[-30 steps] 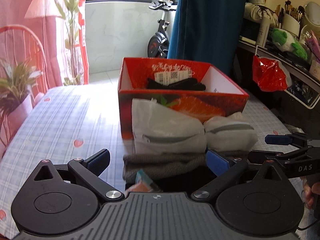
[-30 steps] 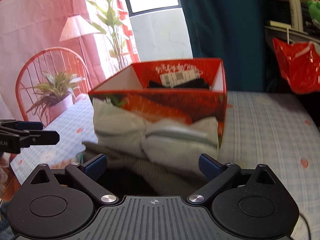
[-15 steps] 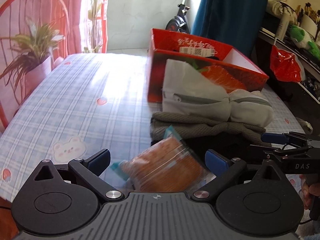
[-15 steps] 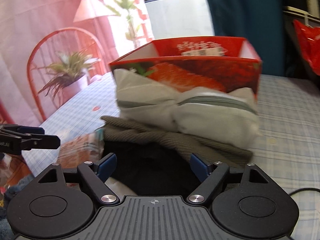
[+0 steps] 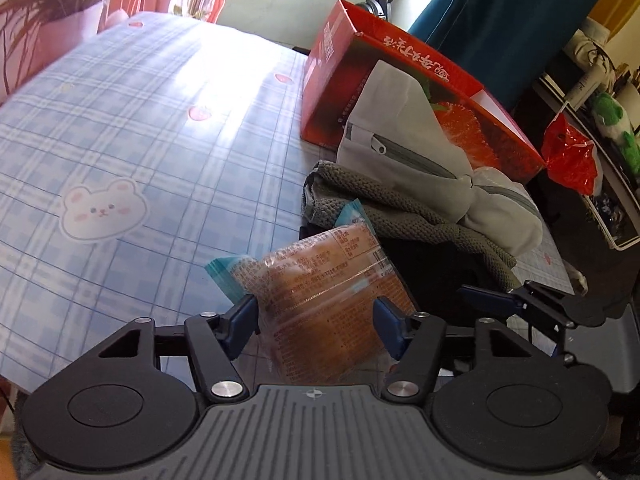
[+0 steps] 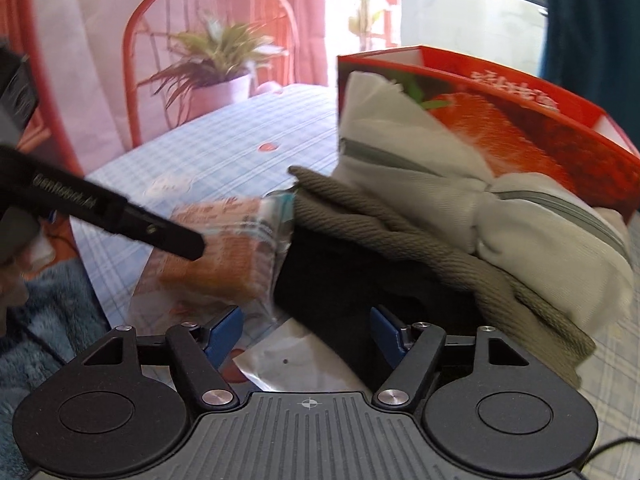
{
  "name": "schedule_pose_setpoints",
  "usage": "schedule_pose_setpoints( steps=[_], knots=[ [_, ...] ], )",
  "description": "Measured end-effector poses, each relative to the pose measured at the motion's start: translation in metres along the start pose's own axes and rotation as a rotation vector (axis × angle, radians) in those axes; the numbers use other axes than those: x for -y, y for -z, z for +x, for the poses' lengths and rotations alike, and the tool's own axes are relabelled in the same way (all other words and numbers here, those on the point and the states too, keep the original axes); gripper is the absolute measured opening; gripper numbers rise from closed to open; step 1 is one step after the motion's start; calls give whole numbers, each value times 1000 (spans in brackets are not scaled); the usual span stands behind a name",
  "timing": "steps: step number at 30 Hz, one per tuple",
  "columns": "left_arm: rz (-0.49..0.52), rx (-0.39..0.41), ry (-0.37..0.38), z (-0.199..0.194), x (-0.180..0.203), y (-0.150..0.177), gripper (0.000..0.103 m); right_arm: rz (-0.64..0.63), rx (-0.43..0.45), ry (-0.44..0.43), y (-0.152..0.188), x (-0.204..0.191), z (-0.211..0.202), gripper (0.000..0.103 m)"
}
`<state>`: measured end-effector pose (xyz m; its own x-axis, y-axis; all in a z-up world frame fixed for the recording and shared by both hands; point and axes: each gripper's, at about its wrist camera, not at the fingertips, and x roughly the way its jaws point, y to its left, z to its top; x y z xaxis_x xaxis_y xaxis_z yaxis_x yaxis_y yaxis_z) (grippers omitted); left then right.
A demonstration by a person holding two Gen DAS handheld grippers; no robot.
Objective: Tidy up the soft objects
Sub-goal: 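Close the left gripper on the snack bag while the right gripper grips it too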
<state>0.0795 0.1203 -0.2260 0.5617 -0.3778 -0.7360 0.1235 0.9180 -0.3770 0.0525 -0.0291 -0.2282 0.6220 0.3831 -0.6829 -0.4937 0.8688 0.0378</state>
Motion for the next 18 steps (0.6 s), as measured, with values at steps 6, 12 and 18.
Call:
schedule_pose_setpoints(
  steps=[6,12,18],
  knots=[
    [36,-3,11,7,9,-5,65,-104,-22,-23,-3,-14,10,68],
    [110,-16,44,18,33,-7,65,-149,-16,-48,-3,-23,12,63],
    [157,-16,74,24,52,-5,65,-117,-6,-38,1,-17,-1,58]
  ],
)
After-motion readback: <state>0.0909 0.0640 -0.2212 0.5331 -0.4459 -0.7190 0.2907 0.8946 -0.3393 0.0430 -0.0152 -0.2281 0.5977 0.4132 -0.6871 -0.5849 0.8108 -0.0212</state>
